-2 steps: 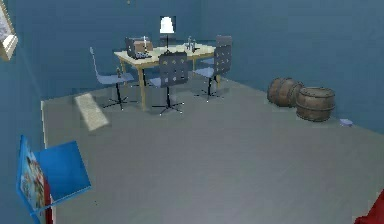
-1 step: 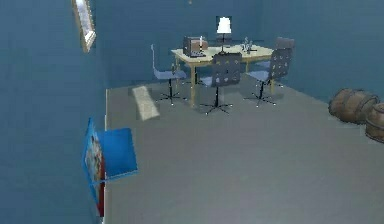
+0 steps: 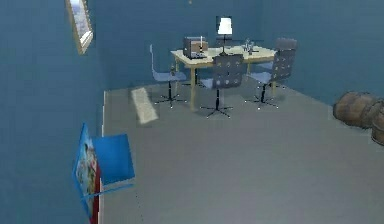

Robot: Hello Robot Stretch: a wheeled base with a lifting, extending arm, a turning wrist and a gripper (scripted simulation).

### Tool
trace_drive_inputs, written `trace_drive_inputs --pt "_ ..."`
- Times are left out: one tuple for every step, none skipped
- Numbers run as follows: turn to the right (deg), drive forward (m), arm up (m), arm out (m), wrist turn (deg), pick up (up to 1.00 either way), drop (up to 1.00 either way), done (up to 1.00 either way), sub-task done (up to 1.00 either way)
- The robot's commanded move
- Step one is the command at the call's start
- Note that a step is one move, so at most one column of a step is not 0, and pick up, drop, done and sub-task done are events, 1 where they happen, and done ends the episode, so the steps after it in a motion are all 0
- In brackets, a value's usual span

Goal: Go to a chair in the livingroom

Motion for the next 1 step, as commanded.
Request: trace_drive_inputs --pt "3.0 0.0 0.0 0.0 0.0 0.0 0.0 0.0 0.0"
